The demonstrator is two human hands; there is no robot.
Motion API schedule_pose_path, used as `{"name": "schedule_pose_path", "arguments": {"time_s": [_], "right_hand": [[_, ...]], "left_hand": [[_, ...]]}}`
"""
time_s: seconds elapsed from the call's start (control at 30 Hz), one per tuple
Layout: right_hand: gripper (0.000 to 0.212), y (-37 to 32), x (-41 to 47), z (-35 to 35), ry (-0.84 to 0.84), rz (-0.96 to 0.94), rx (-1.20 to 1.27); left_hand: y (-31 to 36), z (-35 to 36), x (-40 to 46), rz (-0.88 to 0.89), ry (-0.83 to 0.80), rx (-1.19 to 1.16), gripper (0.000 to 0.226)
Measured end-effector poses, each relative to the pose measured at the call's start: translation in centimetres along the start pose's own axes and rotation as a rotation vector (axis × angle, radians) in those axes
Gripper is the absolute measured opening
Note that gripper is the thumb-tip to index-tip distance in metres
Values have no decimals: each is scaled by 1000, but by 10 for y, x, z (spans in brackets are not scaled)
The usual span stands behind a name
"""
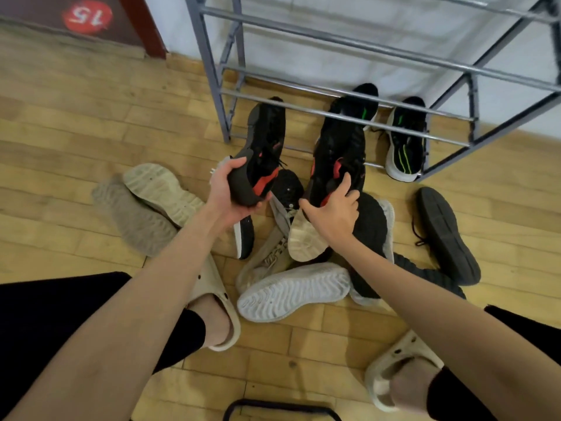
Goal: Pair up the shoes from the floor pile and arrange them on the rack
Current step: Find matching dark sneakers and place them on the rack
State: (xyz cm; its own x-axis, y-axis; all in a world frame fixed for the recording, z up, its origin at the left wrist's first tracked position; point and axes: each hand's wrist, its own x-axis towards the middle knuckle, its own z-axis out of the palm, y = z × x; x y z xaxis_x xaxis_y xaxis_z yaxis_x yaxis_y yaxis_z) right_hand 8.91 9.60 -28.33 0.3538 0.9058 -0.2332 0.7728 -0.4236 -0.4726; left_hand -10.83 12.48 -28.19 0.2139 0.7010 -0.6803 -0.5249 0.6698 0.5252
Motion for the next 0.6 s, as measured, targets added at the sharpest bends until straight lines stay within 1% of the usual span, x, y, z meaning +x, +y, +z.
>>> {"name": "schedule_pose_path", "arguments": {"time_s": [0.07, 0.1, 0.2, 0.3, 0.4, 0.5, 0.6], "right_hand": [[112, -9, 26, 6, -14, -65, -30], [112, -14, 40, 9, -27, -87, -31], [110, -31, 79, 24, -54, -120, -35], [107, -49, 114, 42, -51, -98, -17], [104, -66, 144, 58, -27, -43, 21], [101, -78, 168, 69, 10, -37, 46], [105, -86, 185, 74, -28, -10, 102]], "left_hand": [[14, 0, 20, 2, 14, -14, 57], [19, 0, 31, 5, 20, -42, 56], [36, 0, 64, 36, 21, -151, 40], [50, 1, 93, 44, 17, -219, 49], [61, 4, 119, 42, 22, -265, 53], [68, 9, 136, 51, 31, -274, 50], [74, 13, 144, 59, 45, -304, 41]]}}
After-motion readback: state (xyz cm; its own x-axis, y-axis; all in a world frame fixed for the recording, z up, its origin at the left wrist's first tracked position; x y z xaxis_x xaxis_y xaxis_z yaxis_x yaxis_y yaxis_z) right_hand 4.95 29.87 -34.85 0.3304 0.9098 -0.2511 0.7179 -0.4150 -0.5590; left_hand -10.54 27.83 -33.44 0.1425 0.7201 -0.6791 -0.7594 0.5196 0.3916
